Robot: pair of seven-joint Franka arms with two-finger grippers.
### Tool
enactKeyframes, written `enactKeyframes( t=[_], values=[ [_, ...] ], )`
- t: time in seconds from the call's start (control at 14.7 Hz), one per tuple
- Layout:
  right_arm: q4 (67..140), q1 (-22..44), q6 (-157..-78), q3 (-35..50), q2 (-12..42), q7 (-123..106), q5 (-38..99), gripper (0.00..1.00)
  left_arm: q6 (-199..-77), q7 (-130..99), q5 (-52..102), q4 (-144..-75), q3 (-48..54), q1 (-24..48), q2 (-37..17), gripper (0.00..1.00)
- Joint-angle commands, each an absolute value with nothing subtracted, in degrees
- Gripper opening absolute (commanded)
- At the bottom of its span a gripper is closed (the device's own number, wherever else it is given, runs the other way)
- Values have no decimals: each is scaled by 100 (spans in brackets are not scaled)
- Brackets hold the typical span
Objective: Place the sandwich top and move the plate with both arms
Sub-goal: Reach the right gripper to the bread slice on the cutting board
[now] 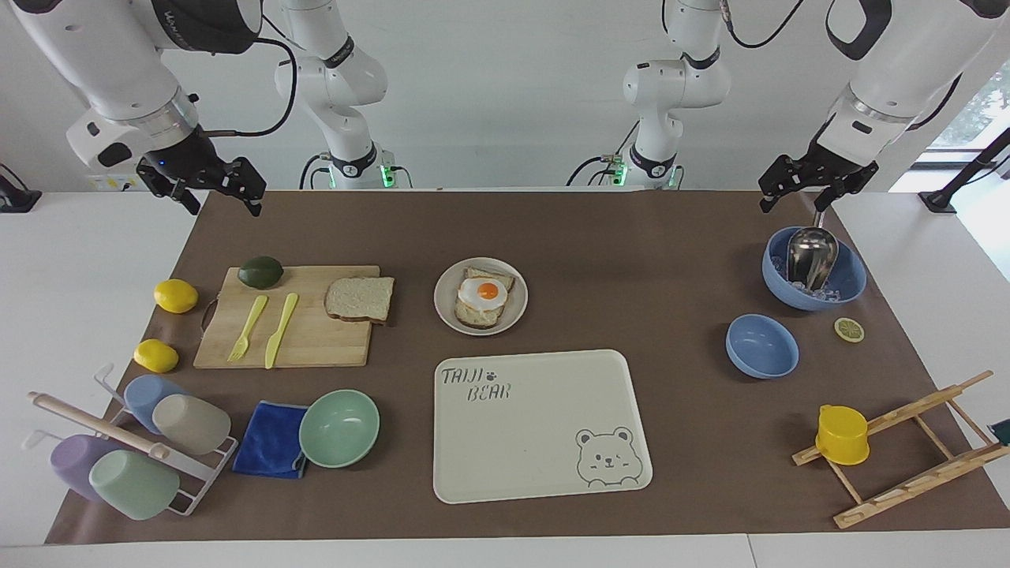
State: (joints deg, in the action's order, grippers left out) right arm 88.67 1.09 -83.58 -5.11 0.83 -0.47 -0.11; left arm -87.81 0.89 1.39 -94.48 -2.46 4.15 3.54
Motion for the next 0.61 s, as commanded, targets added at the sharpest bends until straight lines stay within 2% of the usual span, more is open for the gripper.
enactKeyframes(
  t=[0.0,0.27,0.54],
  values=[
    [9228,88,-8612,-492,-105,-193,-18,100,-8754,106,70,-9413,-229,378,378,100],
    [9517,255,-8981,418,-44,365,-587,100,-8754,97,70,-9448,-229,378,387,100],
    [9702,281,-9420,1211,579,1534,-800,100,-8745,88,62,-9448,-229,395,396,100]
  ],
)
